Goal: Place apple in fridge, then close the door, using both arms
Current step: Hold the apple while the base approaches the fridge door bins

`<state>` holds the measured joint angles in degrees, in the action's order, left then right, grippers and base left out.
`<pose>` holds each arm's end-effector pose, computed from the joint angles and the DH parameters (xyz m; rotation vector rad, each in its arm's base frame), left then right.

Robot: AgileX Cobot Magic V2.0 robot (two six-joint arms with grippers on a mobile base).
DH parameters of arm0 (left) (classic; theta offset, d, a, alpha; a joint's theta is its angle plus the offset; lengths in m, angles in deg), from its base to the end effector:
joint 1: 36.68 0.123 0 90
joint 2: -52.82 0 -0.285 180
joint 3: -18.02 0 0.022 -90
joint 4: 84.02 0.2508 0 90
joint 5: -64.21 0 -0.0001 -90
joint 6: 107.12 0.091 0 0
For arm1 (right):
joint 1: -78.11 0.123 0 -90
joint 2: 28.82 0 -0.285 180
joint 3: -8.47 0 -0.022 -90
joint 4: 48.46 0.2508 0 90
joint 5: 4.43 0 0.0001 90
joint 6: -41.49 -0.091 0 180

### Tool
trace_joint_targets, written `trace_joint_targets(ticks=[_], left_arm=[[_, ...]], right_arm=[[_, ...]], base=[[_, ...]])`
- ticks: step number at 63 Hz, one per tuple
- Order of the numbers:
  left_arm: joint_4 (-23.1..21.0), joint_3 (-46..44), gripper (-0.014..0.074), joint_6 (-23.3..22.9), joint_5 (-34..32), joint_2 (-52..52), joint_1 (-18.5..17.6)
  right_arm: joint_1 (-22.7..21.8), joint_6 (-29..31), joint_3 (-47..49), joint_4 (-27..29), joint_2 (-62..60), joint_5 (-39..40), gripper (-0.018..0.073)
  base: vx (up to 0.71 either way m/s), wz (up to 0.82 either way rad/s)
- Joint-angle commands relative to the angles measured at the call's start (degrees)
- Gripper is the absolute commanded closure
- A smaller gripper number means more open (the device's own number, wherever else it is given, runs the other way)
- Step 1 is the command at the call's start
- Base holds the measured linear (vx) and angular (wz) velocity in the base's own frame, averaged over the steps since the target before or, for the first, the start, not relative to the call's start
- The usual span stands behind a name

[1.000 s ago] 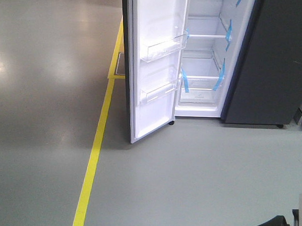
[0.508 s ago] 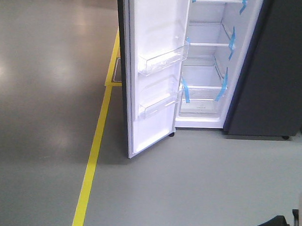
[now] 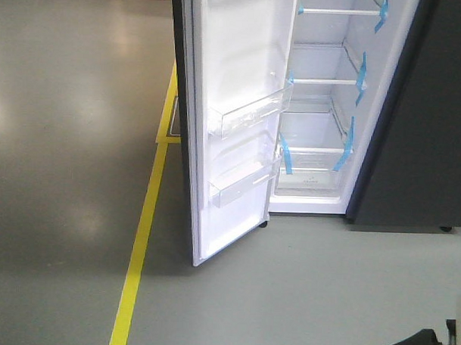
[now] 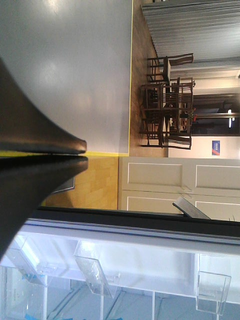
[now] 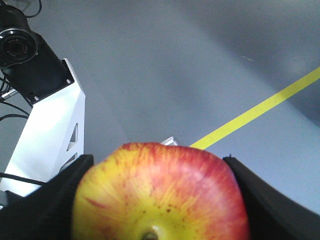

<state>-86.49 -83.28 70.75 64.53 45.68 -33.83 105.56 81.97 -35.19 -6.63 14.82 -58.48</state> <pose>0.0565 0.0028 0.2046 -0.0975 1.5007 -0.0247 0.0653 0.0893 0.3011 -1.0583 2.0455 0.7910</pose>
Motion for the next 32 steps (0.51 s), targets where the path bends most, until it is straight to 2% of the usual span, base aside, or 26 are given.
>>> trace_joint_targets(ticks=[1,32], left_arm=[[-0.2,1.2,0.0603,-0.2,-4.3,0.8,0.0],[-0.2,1.2,0.0603,-0.2,-4.3,0.8,0.0]], right_arm=[[0.0,0.1,1.7,2.6,0.1,2.2,0.0253],[0.0,0.1,1.7,2.6,0.1,2.2,0.0253]], base=[[0.21,-0.02],[0.20,0.00]])
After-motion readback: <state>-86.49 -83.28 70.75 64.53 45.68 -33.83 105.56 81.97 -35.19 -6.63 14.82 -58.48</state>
